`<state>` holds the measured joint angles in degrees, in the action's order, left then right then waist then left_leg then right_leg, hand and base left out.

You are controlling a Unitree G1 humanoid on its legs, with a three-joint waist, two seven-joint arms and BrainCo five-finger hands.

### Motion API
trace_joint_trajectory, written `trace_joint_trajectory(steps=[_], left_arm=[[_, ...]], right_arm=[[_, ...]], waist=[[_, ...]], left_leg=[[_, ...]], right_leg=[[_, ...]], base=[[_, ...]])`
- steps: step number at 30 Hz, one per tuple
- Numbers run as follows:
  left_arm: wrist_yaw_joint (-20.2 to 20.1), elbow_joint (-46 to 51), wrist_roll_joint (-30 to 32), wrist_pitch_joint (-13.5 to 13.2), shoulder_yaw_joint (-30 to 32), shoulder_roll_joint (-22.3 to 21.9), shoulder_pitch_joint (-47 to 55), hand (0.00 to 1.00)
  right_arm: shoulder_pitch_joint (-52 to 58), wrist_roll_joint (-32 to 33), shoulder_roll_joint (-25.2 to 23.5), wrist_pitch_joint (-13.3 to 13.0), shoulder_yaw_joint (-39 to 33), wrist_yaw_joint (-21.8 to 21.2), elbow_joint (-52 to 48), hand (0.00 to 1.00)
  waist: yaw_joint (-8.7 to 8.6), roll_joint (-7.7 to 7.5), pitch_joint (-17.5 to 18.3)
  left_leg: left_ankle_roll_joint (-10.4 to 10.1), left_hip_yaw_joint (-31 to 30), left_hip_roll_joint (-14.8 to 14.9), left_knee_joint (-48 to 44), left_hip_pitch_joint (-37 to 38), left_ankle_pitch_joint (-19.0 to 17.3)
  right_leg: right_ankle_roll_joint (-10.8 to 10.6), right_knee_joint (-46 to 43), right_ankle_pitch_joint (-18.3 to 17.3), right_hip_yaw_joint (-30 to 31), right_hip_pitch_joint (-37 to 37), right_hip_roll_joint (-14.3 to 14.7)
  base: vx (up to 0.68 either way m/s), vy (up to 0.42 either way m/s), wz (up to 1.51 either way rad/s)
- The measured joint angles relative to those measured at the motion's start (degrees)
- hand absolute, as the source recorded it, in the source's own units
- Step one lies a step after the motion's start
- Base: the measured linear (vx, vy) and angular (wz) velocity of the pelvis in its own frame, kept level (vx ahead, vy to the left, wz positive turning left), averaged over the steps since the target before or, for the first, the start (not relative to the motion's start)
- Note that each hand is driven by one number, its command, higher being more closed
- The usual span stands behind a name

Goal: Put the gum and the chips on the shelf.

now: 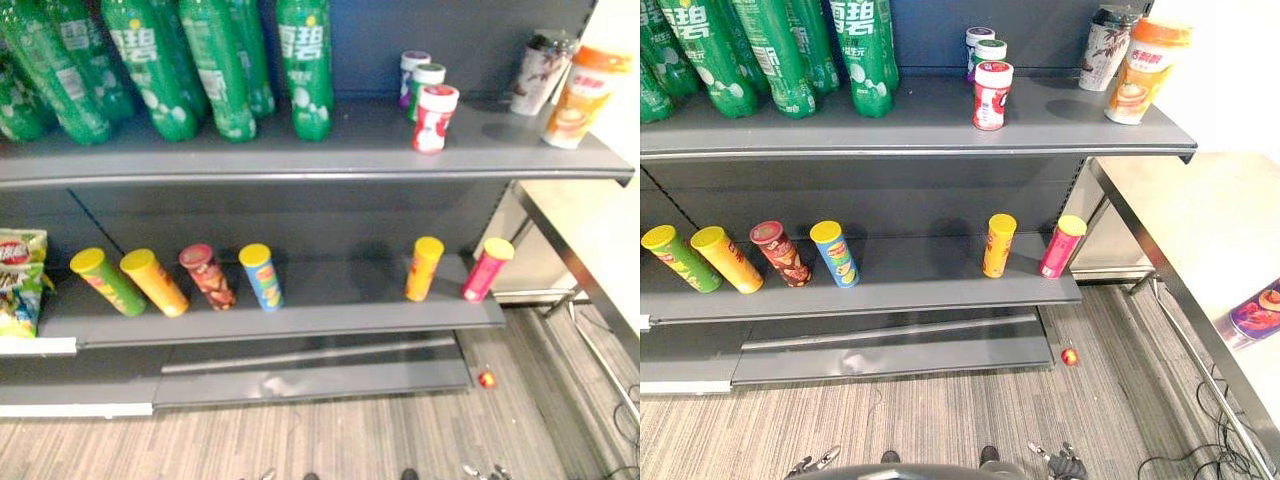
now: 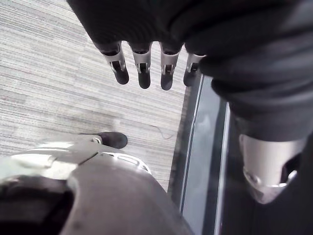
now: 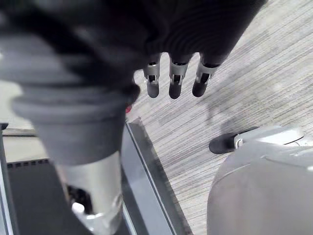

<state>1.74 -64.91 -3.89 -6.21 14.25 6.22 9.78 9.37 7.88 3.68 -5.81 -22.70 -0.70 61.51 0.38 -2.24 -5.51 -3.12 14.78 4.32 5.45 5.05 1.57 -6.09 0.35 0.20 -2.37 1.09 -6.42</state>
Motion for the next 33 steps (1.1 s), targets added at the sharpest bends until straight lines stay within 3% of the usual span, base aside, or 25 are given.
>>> trace_joint_trajectory(steps=[1, 2, 4, 8, 10, 12, 14, 17, 19, 23, 26, 29, 33], left_arm=[[0.0, 0.0, 0.0, 0.0, 0.5, -0.1, -0.2, 0.0], [0.0, 0.1, -0.5, 0.0, 1.1, -0.1, -0.9, 0.0], [0.2, 0.2, -1.1, 0.0, 1.9, -0.5, -1.8, 0.0], [0.8, 2.7, -2.8, -0.3, 4.7, -1.7, -3.0, 0.0], [1.1, 3.4, -2.8, -0.8, 6.5, -2.3, -4.0, 0.0], [1.8, 4.1, -2.7, -0.8, 8.4, -2.5, -5.6, 0.0], [1.8, 4.5, -2.7, -0.8, 8.5, -2.9, -7.1, 0.0], [1.6, 4.4, -2.7, -0.8, 7.9, -2.5, -7.9, 0.0], [1.4, 3.7, -2.7, -0.7, 7.8, -3.1, -8.8, 0.0], [1.0, 3.3, -2.7, -0.6, 6.2, -4.0, -8.7, 0.0], [0.8, 3.2, -2.7, -0.6, 5.2, -4.0, -8.8, 0.0], [0.6, 3.2, -2.7, -0.2, 3.8, -4.3, -8.9, 0.0], [0.5, 3.3, -2.7, 0.1, 1.9, -4.9, -9.0, 0.0]], right_arm=[[-0.2, 0.1, -0.2, 0.0, -1.5, 0.3, 0.4, 0.0], [-0.2, 1.5, -0.4, 0.0, -2.7, 0.5, 0.3, 0.0], [-0.2, 2.9, -0.8, 0.0, -4.7, 0.6, -0.3, 0.0], [0.0, 6.8, -3.9, 0.0, -6.8, 1.1, -3.8, 0.0], [0.8, 8.3, -5.9, 0.0, -7.0, 1.4, -5.7, 0.0], [1.7, 8.9, -7.4, 0.1, -8.6, 1.7, -5.5, 0.0], [2.0, 8.9, -6.9, 0.0, -8.6, 2.3, -5.2, 0.0], [-0.1, 8.8, -5.6, 0.1, -8.6, 2.9, -2.5, 0.0], [-3.1, 8.3, -3.6, 0.4, -8.6, 2.8, 0.0, 0.0], [-4.6, 7.8, -1.4, 0.5, -8.5, 2.8, 0.3, 0.0], [-6.0, 7.7, -1.0, 0.4, -8.3, 2.7, 0.2, 0.0], [-5.8, 7.7, -0.4, 0.4, -8.3, 2.7, 0.3, 0.0], [-5.8, 7.8, 0.3, 0.2, -8.5, 2.9, 0.2, 0.0]], waist=[[-0.16, 0.17, -0.6], [-0.19, -0.52, -1.6], [-0.22, -0.34, -2.8], [-0.03, 0.53, -3.7], [0.05, 0.84, -4.4], [-0.01, 0.47, -4.9], [0.31, 0.34, -4.9], [0.72, -0.04, -4.6], [0.05, 1.84, -5.4], [-0.48, 4.39, -4.7], [-1.84, 4.24, -4.7], [-2.08, 4.26, -4.8], [-3.58, 4.98, -5.4]], left_leg=[[0.2, 0.6, 0.0, -1.1, -0.2, -0.8], [0.4, 1.4, 0.2, -6.1, -1.6, -3.5], [0.4, 3.5, 1.4, -13.5, -4.6, -7.6], [1.1, 12.9, 7.4, -26.4, -10.2, -15.7], [1.5, 17.2, 11.5, -30.3, -11.0, -18.5], [1.6, 23.0, 15.8, -32.0, -9.3, -19.8], [0.8, 28.2, 17.6, -31.8, -6.3, -19.3], [0.5, 35.6, 17.8, -31.6, -3.3, -19.1], [-2.0, 39.9, 17.1, -28.0, 0.2, -16.7], [-3.9, 42.8, 15.1, -21.4, 4.3, -11.1], [-5.1, 42.8, 14.9, -19.6, 5.0, -8.3], [-5.5, 42.7, 14.8, -19.3, 5.2, -7.3], [-6.2, 42.9, 13.6, -17.0, 5.9, -5.1]], right_leg=[[-0.3, -1.7, -0.9, 0.6, -0.7, -0.2], [-1.0, -4.9, -2.2, 1.6, -2.1, -0.6], [-1.4, -7.9, -3.2, 3.5, -4.3, -0.7], [-4.5, -7.6, -0.5, 6.1, -10.0, 0.5], [-3.7, -5.5, -1.4, 1.1, -11.0, 0.4], [1.7, -10.2, -1.4, -11.0, -11.7, -1.5], [3.2, -15.7, -2.3, -20.0, -10.6, -4.7], [2.1, -15.1, -1.2, -24.6, -7.1, -8.5], [2.1, -13.9, -1.2, -25.3, -7.4, -7.3], [2.4, -13.2, -1.3, -24.1, -7.1, -5.9], [2.7, -12.5, -1.5, -24.0, -6.9, -5.0], [2.9, -12.5, -1.6, -24.0, -6.9, -4.7], [3.1, -12.4, -1.7, -23.7, -7.2, -4.9]], base=[[0.02, 0.046, -0.33], [-0.01, 0.031, -0.3], [-0.03, 0.038, -0.56], [-0.06, 0.085, -1.2], [-0.05, 0.113, -1.59], [0.11, 0.077, -1.38], [0.18, 0.058, -1.3], [0.18, -0.056, -1.44], [0.14, -0.127, -0.93], [0.09, -0.097, -0.37], [0.02, -0.106, -0.13], [-0.02, -0.032, -0.08], [-0.05, -0.007, -0.06]])
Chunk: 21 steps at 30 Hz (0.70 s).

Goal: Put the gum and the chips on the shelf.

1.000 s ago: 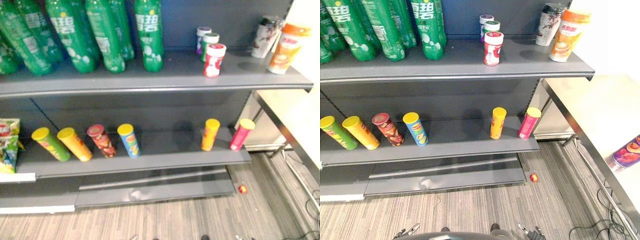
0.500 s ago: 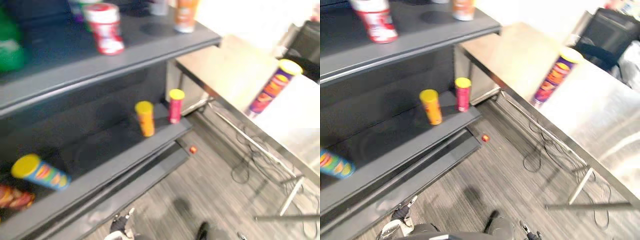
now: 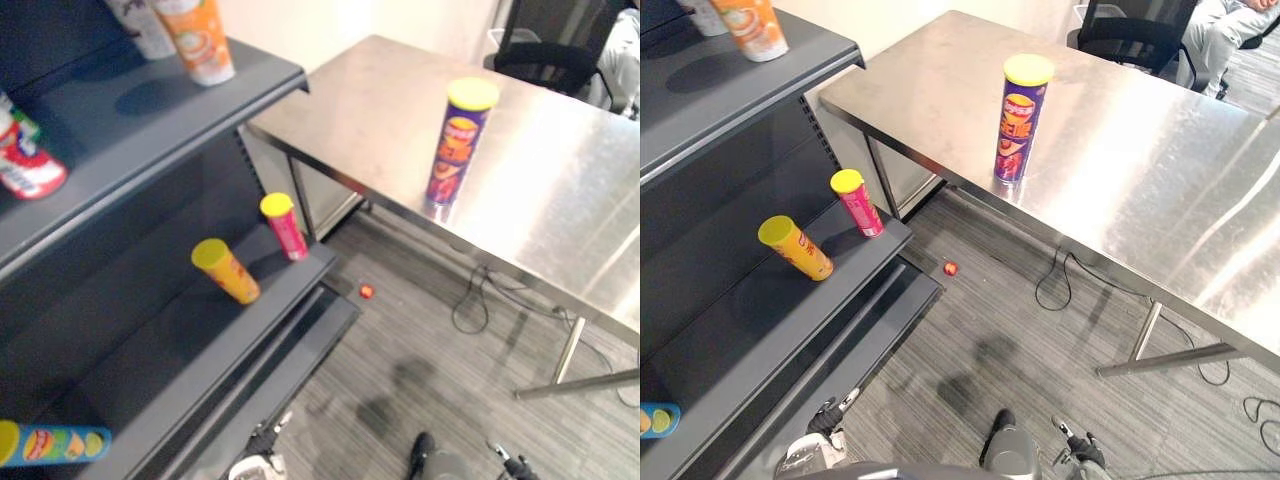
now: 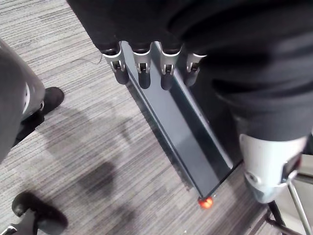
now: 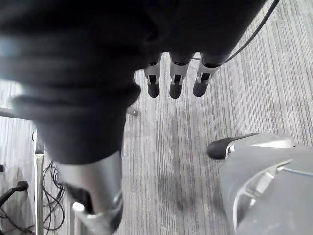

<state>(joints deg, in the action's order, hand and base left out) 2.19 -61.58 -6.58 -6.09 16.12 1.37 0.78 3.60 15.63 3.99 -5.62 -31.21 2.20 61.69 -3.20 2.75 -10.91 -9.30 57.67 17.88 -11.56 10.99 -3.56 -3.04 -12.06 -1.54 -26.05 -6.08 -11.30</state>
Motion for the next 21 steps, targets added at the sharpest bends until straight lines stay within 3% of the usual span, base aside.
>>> trace_joint_trajectory(steps=[3, 5, 7, 9, 10, 11, 12, 13, 14, 15, 19, 20, 21], left_arm=[[-0.1, 0.0, 0.1, 0.0, -0.2, -0.5, -0.1, 0.0], [-0.1, -0.1, 0.1, 0.0, 0.0, -0.4, -0.3, 0.0], [-0.1, -0.1, 0.1, 0.1, 0.0, -0.4, -0.3, 0.0], [-0.1, -0.1, 0.1, 0.2, 0.3, -0.5, -0.1, 0.0], [0.0, -0.1, 0.1, 0.3, 1.8, -0.9, 0.3, 0.0], [0.0, -0.1, 0.0, 0.4, 3.3, -1.5, 0.6, 0.0], [0.0, -0.1, 0.0, 0.4, 3.6, -1.8, 0.8, 0.0], [0.0, -0.1, 0.0, 0.3, 4.0, -1.8, 0.7, 0.0], [0.0, -0.1, -0.1, 0.3, 3.8, -1.8, 1.1, 0.0], [0.1, -0.1, -0.1, 0.2, 3.6, -1.8, 1.4, 0.0], [0.0, 0.0, -2.3, -0.7, 3.3, -1.9, 1.8, 0.0], [0.0, -0.1, -2.3, -0.8, 3.3, -1.9, 1.8, 0.0], [0.0, -0.7, -2.4, -0.9, 3.5, -2.4, 2.3, 0.0]], right_arm=[[0.0, 0.0, 0.0, 0.0, -0.8, 0.0, 0.2, 0.0], [0.0, 0.0, -0.1, 0.0, -1.8, 0.0, 1.3, 0.0], [0.5, 0.1, -0.2, 0.0, -2.2, 0.2, 2.7, 0.0], [0.6, 0.1, 0.0, 0.0, -2.9, 0.3, 2.8, 0.0], [0.7, 0.1, -0.1, 0.0, -4.0, 0.3, 2.7, 0.0], [0.9, 0.2, 0.0, -0.1, -4.3, 0.5, 2.3, 0.0], [0.8, 0.3, 0.0, -0.3, -4.3, 0.6, 2.0, 0.0], [0.1, 0.3, 0.5, -0.5, -4.3, 0.9, 1.8, 0.0], [-0.2, 0.4, 0.9, -0.6, -4.3, 1.2, 2.2, 0.0], [-0.1, 0.4, 1.1, -0.7, -4.2, 1.2, 2.2, 0.0], [-0.2, 0.2, 1.0, -0.8, -4.2, 1.0, 2.1, 0.0], [-0.2, 0.1, 1.2, -0.8, -4.0, 0.9, 2.1, 0.0], [0.2, 0.1, 2.1, -0.8, -3.7, 0.8, 2.1, 0.0]], waist=[[-0.29, 0.36, -0.8], [-1.2, -0.11, -1.4], [-1.28, -0.52, -2.0], [-1.25, 0.35, -2.6], [-1.25, 0.61, -2.7], [-0.82, -0.18, -3.1], [-0.8, 0.02, -3.1], [-0.77, 0.34, -3.0], [-0.33, 0.33, -3.0], [0.24, 0.34, -3.0], [1.93, 0.52, -2.8], [1.91, 0.74, -2.7], [2.01, 2.23, -1.8]], left_leg=[[-0.3, 0.4, -0.4, 0.1, 0.2, 1.1], [-0.3, 0.4, 0.4, -2.9, -0.1, 1.0], [-0.2, 0.1, 4.6, -12.4, -0.8, 1.0], [1.0, -0.7, 8.5, -19.2, -1.0, 1.9], [4.4, -4.1, 10.3, -23.4, -2.0, 4.2], [8.8, -12.0, 10.7, -28.0, -5.1, 7.4], [8.0, -16.3, 9.9, -29.5, -7.0, 5.7], [6.3, -25.1, 6.3, -30.5, -10.7, -0.6], [4.6, -30.9, 2.1, -28.6, -12.8, -3.9], [4.1, -32.4, 0.5, -26.5, -13.0, -4.8], [3.6, -40.4, -5.0, -7.3, -14.1, -5.0], [3.3, -42.8, -6.4, -2.5, -14.5, -3.8], [2.4, -45.9, -7.4, 2.9, -14.9, 1.3]], right_leg=[[0.4, -0.1, -0.5, 1.3, -0.8, 0.1], [0.0, -1.5, -2.6, 1.5, -1.0, -0.2], [-0.1, -4.3, -6.0, 2.9, -1.0, -0.4], [0.5, -5.7, -7.3, 4.2, -0.7, 0.7], [1.1, -6.4, -8.1, 5.7, -0.4, 1.5], [1.6, -6.1, -8.5, 8.3, -0.1, 1.9], [1.9, -5.9, -8.7, 9.5, -0.2, 2.1], [2.4, -5.5, -9.2, 11.6, -0.3, 2.2], [2.5, -4.7, -8.9, 14.0, 0.0, 2.4], [2.5, -4.2, -8.8, 15.1, 0.5, 2.6], [1.5, -3.3, -8.6, 20.6, 1.4, 3.9], [0.7, -3.2, -8.5, 21.8, 1.4, 4.0], [-1.5, -3.2, -8.3, 23.5, 1.3, 5.0]], base=[[-0.05, -0.006, -0.23], [-0.04, -0.039, -0.09], [-0.03, -0.108, -0.34], [-0.01, -0.107, -0.49], [0.0, -0.13, -0.76], [0.01, -0.112, -0.82], [0.03, -0.068, -0.87], [0.05, -0.01, -0.92], [0.06, -0.001, -0.96], [0.08, 0.025, -1.03], [0.1, 0.134, -0.81], [0.16, 0.284, -0.8], [0.18, 0.289, -0.67]])
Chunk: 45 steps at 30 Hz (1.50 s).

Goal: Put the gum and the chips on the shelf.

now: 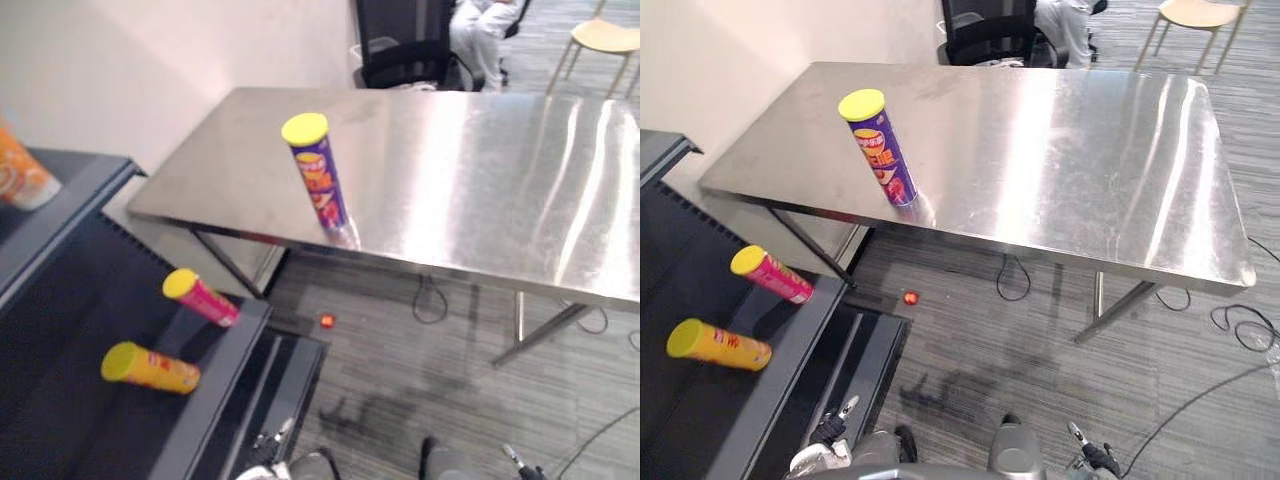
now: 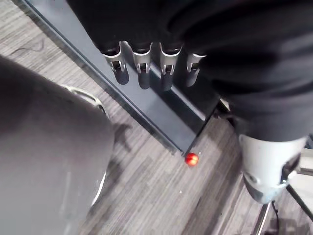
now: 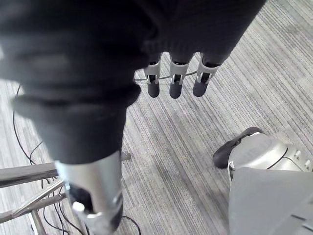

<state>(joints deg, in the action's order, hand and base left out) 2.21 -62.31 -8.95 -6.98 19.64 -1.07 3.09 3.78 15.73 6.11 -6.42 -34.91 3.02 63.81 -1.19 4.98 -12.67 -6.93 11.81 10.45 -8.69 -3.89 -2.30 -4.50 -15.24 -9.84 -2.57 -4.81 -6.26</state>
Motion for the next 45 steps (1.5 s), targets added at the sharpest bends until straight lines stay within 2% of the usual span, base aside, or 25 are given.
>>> trace_joint_trajectory(steps=[1, 2, 5, 9, 12, 18, 23, 24, 25, 28, 29, 32, 36, 38, 39, 42, 45], left_arm=[[0.0, -0.4, -0.2, 0.0, 0.5, 0.2, -0.1, 0.0], [0.0, -0.6, -0.1, -0.1, 0.5, 0.8, 0.3, 0.0], [-0.1, -1.0, 0.2, 0.0, 0.7, 2.0, 0.4, 0.0], [-0.3, -1.5, 0.8, 0.0, 1.0, 2.8, 1.1, 0.0], [-0.4, -1.8, 1.3, 0.0, 1.0, 3.1, 1.9, 0.0], [-0.9, -2.8, 1.3, 0.0, 1.6, 3.1, 2.9, 0.0], [-1.2, -2.7, 1.3, 0.0, 3.5, 3.2, 3.4, 0.0], [-1.2, -2.6, 1.3, 0.0, 4.4, 3.3, 3.5, 0.0], [-1.2, -2.6, 1.3, 0.0, 4.8, 3.3, 3.5, 0.0], [-1.2, -2.6, 1.3, 0.0, 5.5, 3.3, 3.4, 0.0], [-1.2, -2.6, 1.3, 0.0, 5.5, 3.3, 3.4, 0.0], [-1.2, -2.6, 1.3, 0.0, 5.5, 3.3, 3.4, 0.0], [-1.2, -2.6, 1.3, 0.0, 5.4, 3.3, 3.9, 0.0], [-1.1, -2.1, 1.3, 0.1, 5.2, 3.2, 4.2, 0.0], [-1.1, -1.6, 1.4, 0.1, 5.2, 3.1, 4.2, 0.0], [-1.1, -1.4, 2.7, 0.1, 4.2, 2.6, 4.5, 0.0], [-1.2, -0.8, 3.3, 0.2, 2.9, 2.3, 4.5, 0.0]], right_arm=[[-0.1, 0.0, -0.1, 0.1, 0.0, 0.0, 0.1, 0.0], [0.8, -0.1, -0.9, 0.1, 0.1, -0.6, 0.1, 0.0], [1.7, -0.1, -2.4, 0.1, -0.6, -1.0, 0.2, 0.0], [2.0, -0.1, -2.8, 0.2, -0.8, -1.3, 0.8, 0.0], [2.1, 0.0, -2.8, 0.2, -1.7, -2.1, 1.7, 0.0], [2.3, 2.9, -2.3, 0.2, -9.8, -2.2, 2.6, 0.0], [1.1, 6.5, 0.2, 0.4, -28.5, -1.0, 2.9, 0.0], [0.1, 8.2, 2.7, 0.4, -35.7, -0.4, 4.7, 0.0], [-0.3, 9.7, 4.1, 0.4, -39.9, 0.1, 4.9, 0.0], [-1.1, 12.4, 8.9, 0.2, -48.0, 1.6, 4.5, 0.0], [-1.6, 13.3, 10.7, 0.1, -48.5, 1.9, 3.9, 0.0], [-2.8, 14.4, 12.1, -0.2, -47.3, 3.3, -1.0, 0.0], [-4.2, 14.4, 11.9, -1.8, -35.3, 7.7, -20.2, 0.0], [-4.2, 11.0, 11.8, -3.1, -28.6, 11.0, -35.5, 0.0], [-4.4, 8.9, 11.8, -4.3, -27.2, 12.1, -40.0, 0.0], [-5.6, 3.4, 11.3, -6.6, -22.5, 15.2, -49.3, 0.0], [-6.0, -0.9, 8.7, -6.6, -17.8, 15.4, -55.7, 0.0]], waist=[[0.23, -0.13, 0.3], [-0.14, -1.77, 1.7], [-0.06, -3.57, 2.4], [0.03, -3.58, 3.3], [0.03, -3.13, 4.3], [0.19, -3.48, 5.4], [0.26, -3.9, 5.9], [-0.16, -4.18, 6.3], [-0.24, -4.33, 6.6], [-0.43, -4.84, 7.9], [-0.5, -5.07, 8.3], [-0.74, -5.53, 9.1], [-1.6, -5.56, 9.2], [-1.64, -5.54, 9.3], [-1.59, -5.58, 9.3], [-1.58, -5.71, 9.7], [-1.52, -5.73, 9.8]], left_leg=[[-0.2, 0.4, -0.5, -0.3, 0.9, -0.7], [0.5, 0.9, -2.4, 0.9, 1.7, -1.3], [1.1, 1.9, -5.0, 2.8, 3.7, -1.6], [1.2, 3.0, -6.9, 5.7, 6.5, -1.6], [1.4, 3.2, -6.6, 7.0, 7.4, -1.5], [1.5, 4.2, -5.8, 9.1, 9.1, -1.4], [1.6, 5.4, -6.0, 10.3, 9.1, -1.3], [1.7, 5.4, -6.2, 10.8, 9.0, -1.3], [1.7, 5.5, -6.3, 11.0, 9.0, -1.3], [1.7, 5.9, -6.3, 11.6, 9.2, -1.3], [1.7, 6.2, -6.4, 11.7, 9.3, -1.3], [1.7, 6.6, -6.5, 11.9, 9.5, -1.3], [1.9, 7.8, -6.8, 12.5, 10.5, -1.2], [2.0, 8.3, -6.8, 12.7, 10.0, -1.2], [2.0, 8.4, -6.8, 12.9, 10.0, -1.0], [1.7, 8.4, -6.5, 14.1, 10.1, 0.0], [1.6, 8.3, -6.1, 14.1, 10.0, 0.1]], right_leg=[[-0.8, -0.1, -0.1, 0.8, 0.2, -0.5], [-2.0, 1.6, 0.6, 1.8, 0.7, -2.1], [-3.8, 5.2, 1.8, 2.7, 3.3, -4.2], [-4.4, 7.3, 2.2, 3.2, 5.2, -5.5], [-4.4, 8.1, 2.2, 3.3, 5.5, -5.0], [-4.1, 10.0, 3.1, 4.0, 6.3, -3.7], [-4.0, 12.6, 4.5, 5.0, 6.2, -3.6], [-4.1, 12.6, 4.5, 5.2, 6.0, -3.7], [-4.1, 12.6, 4.6, 5.3, 6.0, -3.7], [-4.2, 12.2, 4.6, 5.6, 5.5, -3.7], [-4.2, 11.9, 4.6, 5.9, 5.3, -3.6], [-4.2, 11.6, 4.7, 6.3, 5.0, -3.7], [-4.2, 11.0, 4.7, 7.3, 4.7, -3.9], [-4.4, 11.2, 4.8, 8.2, 3.8, -3.8], [-4.4, 11.5, 4.8, 8.2, 3.7, -3.8], [-4.5, 11.6, 4.9, 8.2, 3.1, -3.2], [-4.4, 11.6, 5.0, 8.2, 3.1, -2.8]], base=[[0.21, 0.263, -0.58], [0.16, 0.169, -0.25], [0.16, 0.204, -0.08], [0.08, 0.109, -0.11], [0.05, -0.003, -0.08], [0.03, -0.015, -0.12], [0.01, 0.016, -0.11], [0.0, 0.0, 0.0], [0.04, 0.01, -0.03], [0.04, 0.005, -0.06], [0.03, 0.003, -0.09], [0.0, 0.0, -0.08], [-0.05, -0.004, -0.15], [-0.08, -0.032, -0.2], [-0.05, -0.042, -0.05], [-0.04, -0.06, -0.01], [0.0, -0.059, 0.01]])
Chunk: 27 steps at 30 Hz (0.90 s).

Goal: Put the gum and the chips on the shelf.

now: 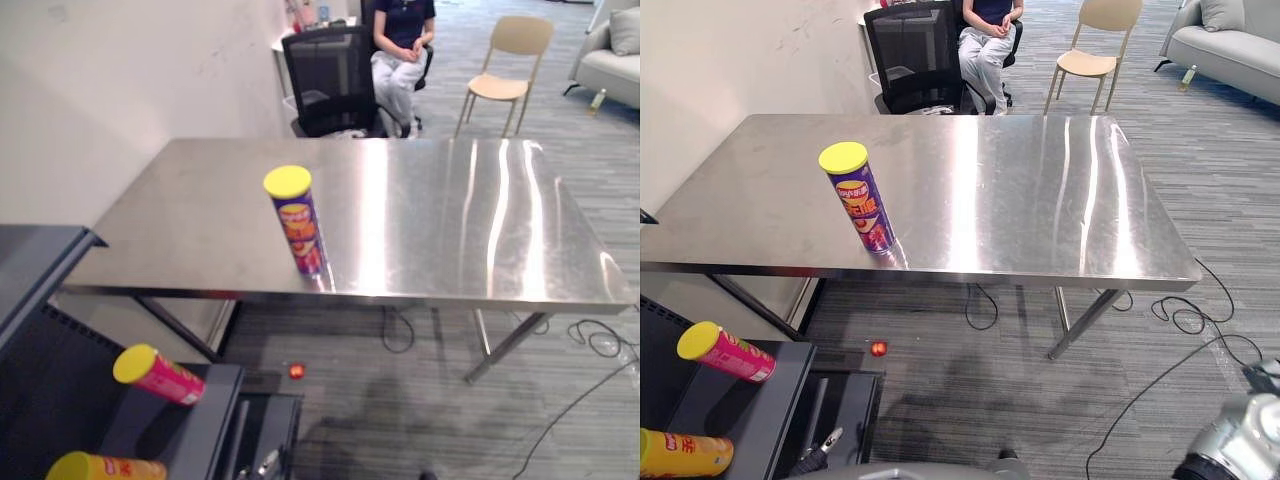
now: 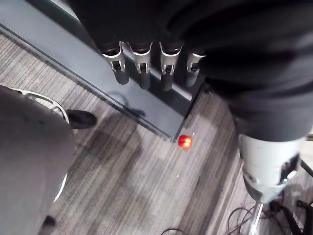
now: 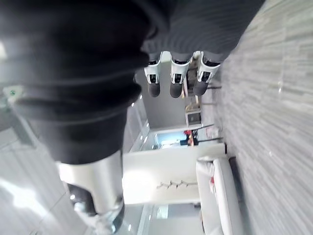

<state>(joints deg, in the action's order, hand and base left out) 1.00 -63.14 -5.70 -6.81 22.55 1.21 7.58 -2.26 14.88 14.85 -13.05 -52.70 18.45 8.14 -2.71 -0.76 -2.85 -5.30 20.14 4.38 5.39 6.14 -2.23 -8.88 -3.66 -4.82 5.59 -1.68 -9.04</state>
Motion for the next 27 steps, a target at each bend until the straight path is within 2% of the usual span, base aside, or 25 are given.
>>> trace_joint_trajectory(steps=[2, 3, 6, 10, 13, 15, 19, 27], left_arm=[[-0.1, 0.4, 0.5, 0.1, -0.6, -0.3, 0.0, 0.0], [-0.1, 0.7, 0.8, 0.1, -0.6, -0.6, 0.0, 0.0], [-0.2, 1.9, 2.1, 0.1, -0.7, -0.9, -0.1, 0.0], [-0.2, 2.3, 2.3, 0.0, -0.9, -0.5, -0.1, 0.0], [-0.2, 2.4, 2.4, 0.0, -1.8, -0.1, 0.0, 0.0], [-0.7, 2.6, 2.4, -0.1, -3.1, 0.4, -0.1, 0.0], [-1.4, 2.6, 2.4, -0.1, -5.0, 1.2, -0.1, 0.0], [-1.3, 2.8, 2.4, -0.2, -6.1, 1.5, -1.0, 0.0]], right_arm=[[0.1, -2.4, -2.5, 0.1, 3.9, -0.4, -6.2, 0.0], [0.4, -4.5, -3.7, 0.0, 5.1, -2.0, -9.8, 0.0], [0.4, -7.3, -4.3, -0.3, 6.3, -4.3, -14.0, 0.0], [1.5, -7.3, -4.4, -0.3, 9.4, -7.2, -14.8, 0.0], [2.2, -6.5, -4.3, -0.3, 14.7, -11.3, -15.9, 0.0], [3.2, -3.4, -3.6, -0.2, 20.4, -14.7, -15.9, 0.0], [3.7, -0.9, -3.2, -0.1, 28.4, -18.9, -15.1, 0.0], [3.6, 1.5, -1.6, 0.4, 39.2, -22.9, -13.0, 0.0]], waist=[[0.03, 0.1, 0.1], [0.08, 0.2, 0.2], [0.88, 0.35, 0.5], [1.14, -1.0, 0.8], [1.2, -1.34, 1.0], [1.4, -1.43, 1.0], [1.6, -1.51, 0.9], [3.36, -1.87, -0.4]], left_leg=[[0.0, -0.2, 0.1, 0.0, -0.2, 0.0], [0.1, -0.3, 0.1, 0.0, -0.4, 0.1], [0.3, -0.6, 0.3, 0.0, -1.1, 0.3], [0.5, -2.2, 0.1, 0.0, -1.2, 0.4], [0.7, -3.1, -0.1, 0.0, -1.8, 0.7], [0.8, -3.7, -0.4, 0.0, -2.2, 1.1], [0.9, -5.1, -0.7, 0.0, -2.9, 1.7], [0.9, -7.6, -0.7, 0.0, -3.1, 2.6]], right_leg=[[0.0, 0.0, 0.1, -0.2, 0.0, 0.0], [0.1, 0.4, 0.6, -0.3, 0.1, 0.1], [0.2, 1.7, 2.2, -0.8, 0.2, 0.1], [0.1, 1.9, 2.4, -2.4, 0.9, -0.3], [0.1, 1.9, 2.4, -3.0, 0.9, -0.5], [0.1, 2.2, 2.4, -4.0, 1.0, -0.7], [0.0, 2.6, 2.3, -5.5, 1.3, -1.1], [0.3, 3.1, 2.1, -8.2, 2.7, -1.2]], base=[[0.01, -0.04, 0.04], [0.01, -0.034, 0.05], [-0.01, -0.016, 0.05], [-0.02, -0.021, 0.18], [-0.03, -0.028, 0.14], [-0.04, -0.034, 0.18], [-0.05, -0.036, 0.16], [-0.04, -0.032, 0.16]])
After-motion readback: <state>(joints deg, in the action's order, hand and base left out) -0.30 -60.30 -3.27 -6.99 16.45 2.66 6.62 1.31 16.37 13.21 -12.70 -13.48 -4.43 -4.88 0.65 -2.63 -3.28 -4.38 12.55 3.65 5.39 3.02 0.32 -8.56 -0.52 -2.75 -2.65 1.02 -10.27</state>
